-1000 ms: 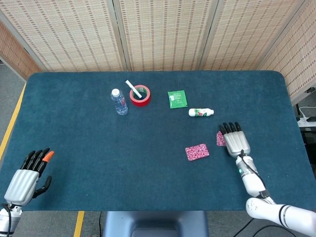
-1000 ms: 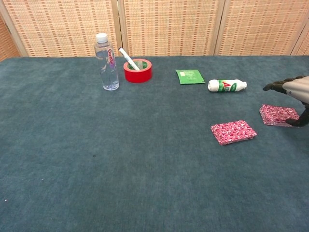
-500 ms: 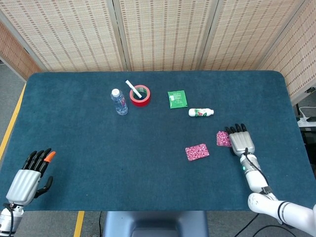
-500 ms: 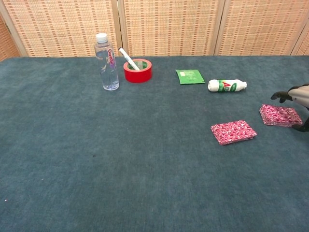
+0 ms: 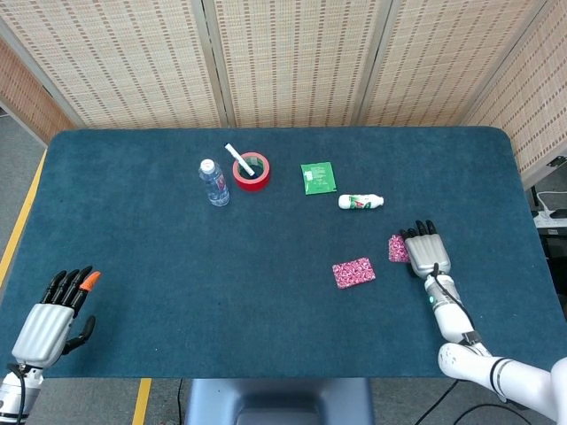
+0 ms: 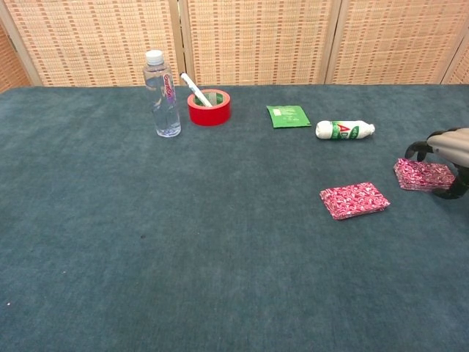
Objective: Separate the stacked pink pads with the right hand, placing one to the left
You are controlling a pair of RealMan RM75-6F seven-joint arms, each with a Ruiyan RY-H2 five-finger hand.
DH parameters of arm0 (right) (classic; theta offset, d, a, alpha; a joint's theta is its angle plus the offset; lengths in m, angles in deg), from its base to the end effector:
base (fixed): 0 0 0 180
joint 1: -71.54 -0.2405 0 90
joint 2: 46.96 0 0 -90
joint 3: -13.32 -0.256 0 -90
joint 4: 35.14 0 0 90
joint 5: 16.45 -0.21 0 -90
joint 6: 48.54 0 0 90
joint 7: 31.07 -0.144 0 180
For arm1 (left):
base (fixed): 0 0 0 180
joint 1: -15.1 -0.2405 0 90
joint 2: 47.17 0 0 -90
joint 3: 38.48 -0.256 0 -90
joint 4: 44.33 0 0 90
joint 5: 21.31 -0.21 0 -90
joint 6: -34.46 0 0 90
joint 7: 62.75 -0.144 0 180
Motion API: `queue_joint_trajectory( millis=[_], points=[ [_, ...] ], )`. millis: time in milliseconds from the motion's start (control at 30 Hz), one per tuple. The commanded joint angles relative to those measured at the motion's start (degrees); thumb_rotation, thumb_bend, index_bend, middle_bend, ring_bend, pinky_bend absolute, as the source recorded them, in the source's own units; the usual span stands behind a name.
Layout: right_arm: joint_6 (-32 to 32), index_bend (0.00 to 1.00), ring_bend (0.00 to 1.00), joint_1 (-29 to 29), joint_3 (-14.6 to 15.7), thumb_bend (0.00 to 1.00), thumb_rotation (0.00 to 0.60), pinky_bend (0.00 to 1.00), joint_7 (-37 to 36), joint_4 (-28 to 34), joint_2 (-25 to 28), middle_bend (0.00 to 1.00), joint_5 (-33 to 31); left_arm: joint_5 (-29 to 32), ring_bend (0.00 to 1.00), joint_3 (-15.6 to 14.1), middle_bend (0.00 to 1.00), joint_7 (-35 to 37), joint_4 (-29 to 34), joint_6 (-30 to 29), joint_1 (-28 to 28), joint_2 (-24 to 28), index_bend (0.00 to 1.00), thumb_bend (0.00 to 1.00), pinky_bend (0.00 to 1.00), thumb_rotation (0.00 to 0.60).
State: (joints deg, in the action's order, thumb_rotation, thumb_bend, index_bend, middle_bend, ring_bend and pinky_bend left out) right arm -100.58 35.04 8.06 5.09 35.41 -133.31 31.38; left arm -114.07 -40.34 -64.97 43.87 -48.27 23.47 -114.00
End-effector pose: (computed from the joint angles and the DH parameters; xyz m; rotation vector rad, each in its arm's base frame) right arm -0.2916 -0.3492 0.0208 1.6928 -0.8436 0.3227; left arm -0.3041 0.1814 0.1273 -1.6114 -0.8481 -0.8805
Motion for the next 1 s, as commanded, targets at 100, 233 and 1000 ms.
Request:
queue_joint_trajectory(
  millis=[100, 233, 1000],
  points=[
    [0.2, 0.19, 0.04, -0.2, -0.1, 0.29, 0.600, 0.00, 0.3, -0.4, -0.3, 0.20, -0.6, -0.2, 0.00, -0.1, 0.00, 0.1, 0.0, -0.1, -0.1, 0.1, 0.00, 0.49, 0.03, 0.600],
    [0.1, 0.22, 0.06, -0.3, -0.2, 0.30, 0.600, 0.00, 0.3, -0.3, -0.5, 0.22, -0.6, 0.1, 0.00, 0.0, 0.00, 0.1, 0.2, 0.2, 0.1, 0.2, 0.00, 0.49, 0.03, 0.600],
    [-1.5, 0.31, 0.14, -0.2, -0.8, 0.29, 0.600, 0.00, 0.5, -2.1, -2.6, 0.30, -0.7, 0.6, 0.00, 0.1, 0.00, -0.9, 0.6, 0.4, 0.1, 0.2, 0.00, 0.49, 0.03, 0.600]
  ],
)
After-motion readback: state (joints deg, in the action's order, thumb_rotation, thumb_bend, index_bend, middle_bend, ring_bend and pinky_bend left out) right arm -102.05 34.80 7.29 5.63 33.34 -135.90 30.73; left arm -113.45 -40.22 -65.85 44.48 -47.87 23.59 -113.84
